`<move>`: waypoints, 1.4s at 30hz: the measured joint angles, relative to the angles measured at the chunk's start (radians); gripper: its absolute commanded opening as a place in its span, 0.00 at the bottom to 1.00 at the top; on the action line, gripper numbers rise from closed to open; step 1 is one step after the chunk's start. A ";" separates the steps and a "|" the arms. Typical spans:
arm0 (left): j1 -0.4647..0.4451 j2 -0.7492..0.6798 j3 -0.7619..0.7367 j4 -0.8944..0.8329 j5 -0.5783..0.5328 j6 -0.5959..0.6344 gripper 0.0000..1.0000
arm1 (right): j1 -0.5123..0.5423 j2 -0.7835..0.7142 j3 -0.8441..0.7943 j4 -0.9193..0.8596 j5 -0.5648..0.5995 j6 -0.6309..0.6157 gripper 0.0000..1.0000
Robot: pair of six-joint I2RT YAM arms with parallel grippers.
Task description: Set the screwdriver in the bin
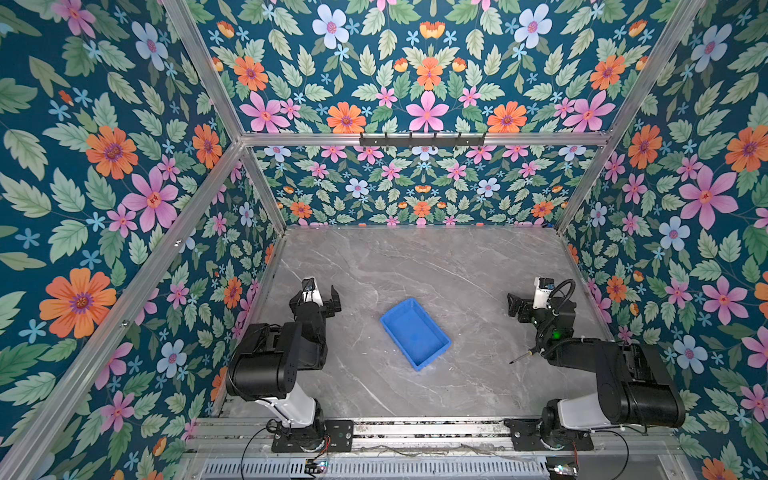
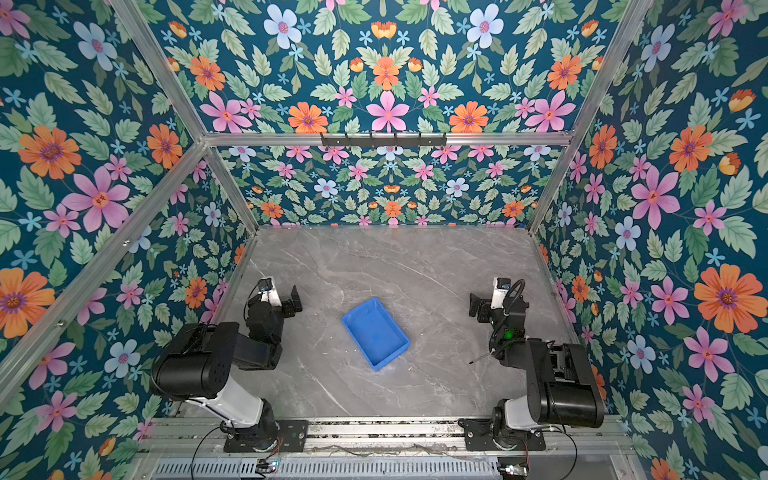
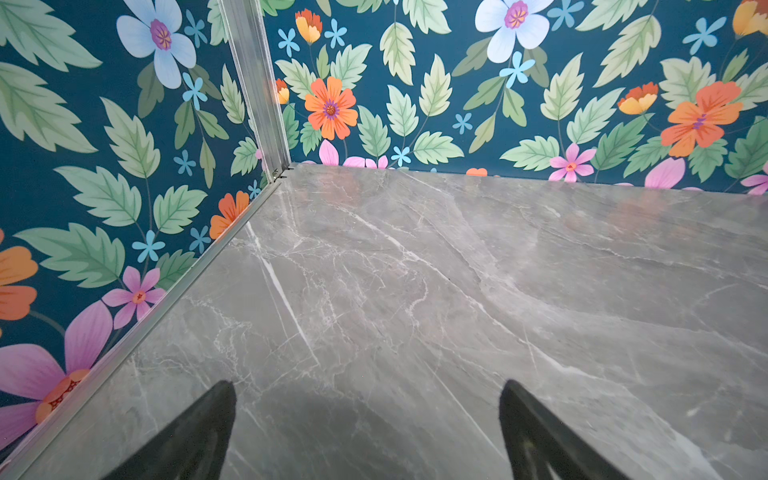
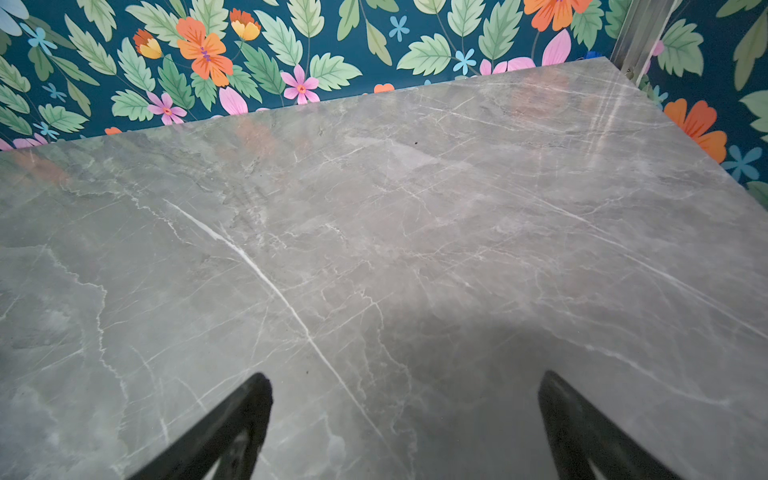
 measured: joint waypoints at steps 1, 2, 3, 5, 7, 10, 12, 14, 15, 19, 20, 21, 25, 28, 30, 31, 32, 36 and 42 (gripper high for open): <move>0.000 0.000 0.000 0.000 0.000 0.000 1.00 | 0.000 0.000 0.000 0.000 0.000 0.000 0.99; 0.000 0.000 0.000 0.000 0.000 0.000 1.00 | 0.000 0.000 0.000 0.000 0.000 0.000 0.99; 0.000 0.000 0.000 0.000 0.000 0.000 1.00 | 0.000 0.000 0.000 0.000 0.000 0.000 0.99; 0.000 -0.004 -0.006 0.001 0.001 0.002 1.00 | 0.000 -0.001 0.000 -0.002 0.000 0.000 0.99; 0.000 -0.018 -0.019 0.003 0.003 0.003 1.00 | 0.000 -0.010 0.010 -0.018 -0.001 0.000 0.99; -0.005 -0.056 -0.050 0.017 0.004 0.007 1.00 | 0.000 -0.054 0.037 -0.064 -0.006 -0.001 0.99; -0.013 -0.104 -0.063 0.012 0.004 0.021 1.00 | 0.002 -0.093 0.055 -0.106 -0.012 -0.001 0.99; -0.025 -0.174 -0.061 -0.015 0.022 0.030 1.00 | 0.007 -0.148 0.077 -0.172 -0.012 -0.002 0.99; -0.029 -0.205 -0.054 -0.034 0.032 0.040 1.00 | 0.012 -0.174 0.089 -0.206 -0.012 -0.004 0.99; -0.053 -0.328 -0.002 -0.163 0.113 0.081 1.00 | 0.041 -0.286 0.137 -0.376 0.016 -0.018 0.99; -0.064 -0.357 0.014 -0.200 0.139 0.096 1.00 | 0.054 -0.317 0.146 -0.428 0.025 -0.021 0.99; -0.078 -0.381 0.029 -0.235 0.163 0.109 1.00 | 0.066 -0.342 0.153 -0.472 0.036 -0.023 0.99; -0.166 -0.468 0.082 -0.383 0.240 0.172 1.00 | 0.120 -0.432 0.205 -0.679 0.085 -0.011 0.99; -0.266 -0.509 0.118 -0.481 0.294 0.219 1.00 | 0.148 -0.482 0.246 -0.827 0.145 0.056 0.99; -0.331 -0.521 0.132 -0.528 0.318 0.238 1.00 | 0.157 -0.505 0.267 -0.921 0.184 0.119 0.99; -0.364 -0.523 0.138 -0.550 0.328 0.252 1.00 | 0.158 -0.515 0.279 -0.972 0.205 0.157 0.99; -0.404 -0.523 0.145 -0.568 0.340 0.259 1.00 | 0.157 -0.523 0.289 -1.024 0.229 0.196 0.99; -0.526 -0.496 0.185 -0.618 0.364 0.266 1.00 | 0.157 -0.550 0.311 -1.192 0.300 0.317 0.99; -0.695 -0.425 0.240 -0.660 0.409 0.273 1.00 | 0.157 -0.602 0.301 -1.355 0.312 0.425 0.99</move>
